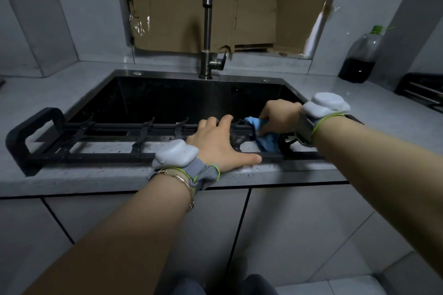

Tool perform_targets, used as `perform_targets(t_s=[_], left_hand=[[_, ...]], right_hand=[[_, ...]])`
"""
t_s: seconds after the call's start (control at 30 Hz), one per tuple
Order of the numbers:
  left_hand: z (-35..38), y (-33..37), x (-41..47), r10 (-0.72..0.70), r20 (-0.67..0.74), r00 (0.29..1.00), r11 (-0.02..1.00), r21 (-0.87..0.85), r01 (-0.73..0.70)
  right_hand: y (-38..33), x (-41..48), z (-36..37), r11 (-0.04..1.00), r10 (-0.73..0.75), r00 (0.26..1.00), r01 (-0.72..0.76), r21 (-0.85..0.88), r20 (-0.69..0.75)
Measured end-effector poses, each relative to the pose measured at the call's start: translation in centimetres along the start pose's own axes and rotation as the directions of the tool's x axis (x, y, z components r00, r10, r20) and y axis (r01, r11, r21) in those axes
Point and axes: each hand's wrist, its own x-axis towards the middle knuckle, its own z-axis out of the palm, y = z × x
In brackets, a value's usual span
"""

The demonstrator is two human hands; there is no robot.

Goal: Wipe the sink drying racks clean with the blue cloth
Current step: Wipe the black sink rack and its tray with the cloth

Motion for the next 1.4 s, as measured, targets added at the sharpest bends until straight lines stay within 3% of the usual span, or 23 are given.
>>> perform_targets(t_s=[0.1,0.17,0.23,0.3,0.37,0.47,0.53,0.6,0.67,0.73,0.77,0.87,0.97,1.1,1.27,1.4], left_hand=[[0.0,0.1,-0.1,0.000,0.016,1.000,1.000,0.009,0.000],[-0.1,0.1,0.1,0.003,0.033,0.999,1.000,-0.007,-0.003],[-0.4,0.0,0.4,0.015,0.076,0.997,0.998,-0.055,-0.011],[-0.8,-0.3,0.8,0.047,0.158,0.986,0.994,-0.103,-0.031],[-1.0,-0.6,1.1,0.071,0.221,0.973,0.994,-0.095,-0.051],[-0.8,-0.7,1.3,0.074,0.262,0.962,0.997,-0.031,-0.068],[-0.6,-0.8,1.3,0.069,0.257,0.964,0.998,-0.016,-0.067],[-0.5,-0.9,1.4,0.075,0.250,0.965,0.997,-0.028,-0.070],[-0.6,-1.0,1.5,0.083,0.244,0.966,0.996,-0.041,-0.075],[-0.5,-1.1,1.6,0.087,0.237,0.968,0.996,-0.041,-0.079],[-0.5,-1.1,1.6,0.085,0.234,0.969,0.996,-0.043,-0.077],[-0.6,-1.1,1.6,0.080,0.231,0.970,0.996,-0.051,-0.071],[-0.7,-0.9,1.4,0.080,0.228,0.970,0.996,-0.055,-0.069],[-0.6,-0.9,1.4,0.074,0.222,0.972,0.996,-0.057,-0.063],[-0.6,-0.5,1.2,0.071,0.214,0.974,0.997,-0.034,-0.066],[-0.9,-0.8,1.0,0.068,0.204,0.977,0.997,-0.049,-0.059]], right_hand=[[1.2,-0.7,0.3,0.965,0.051,0.985,-0.007,0.263,-0.162],[1.8,-2.0,-0.4,0.838,0.133,0.955,0.035,0.544,-0.266],[2.4,-4.4,-1.7,0.780,0.089,0.973,0.066,0.622,-0.215],[2.4,-6.8,-2.3,0.876,-0.046,0.999,0.055,0.480,-0.029],[1.7,-8.1,-1.7,0.972,-0.131,0.984,0.104,0.213,0.117],[0.0,-7.7,0.0,0.976,-0.152,0.981,0.168,-0.141,0.117],[-1.4,-7.1,0.9,0.951,-0.183,0.977,0.204,-0.233,0.111],[-2.4,-6.9,1.2,0.951,-0.245,0.960,0.265,-0.157,0.135],[-2.7,-7.3,1.2,0.959,-0.267,0.951,0.245,0.146,0.156],[-2.3,-7.8,1.3,0.892,-0.215,0.975,0.169,0.420,0.065],[-1.8,-8.0,1.4,0.866,-0.182,0.983,0.172,0.469,-0.024],[-0.6,-8.1,2.0,0.920,-0.243,0.951,0.288,0.267,-0.191],[0.4,-8.5,1.6,0.968,-0.247,0.963,0.250,0.011,-0.107],[-0.2,-8.0,1.0,0.969,-0.209,0.974,0.194,-0.153,-0.088],[-3.1,-6.8,2.6,0.957,-0.289,0.938,0.279,-0.075,-0.193],[-1.0,-7.6,2.2,0.983,-0.181,0.975,0.178,-0.036,-0.128]])
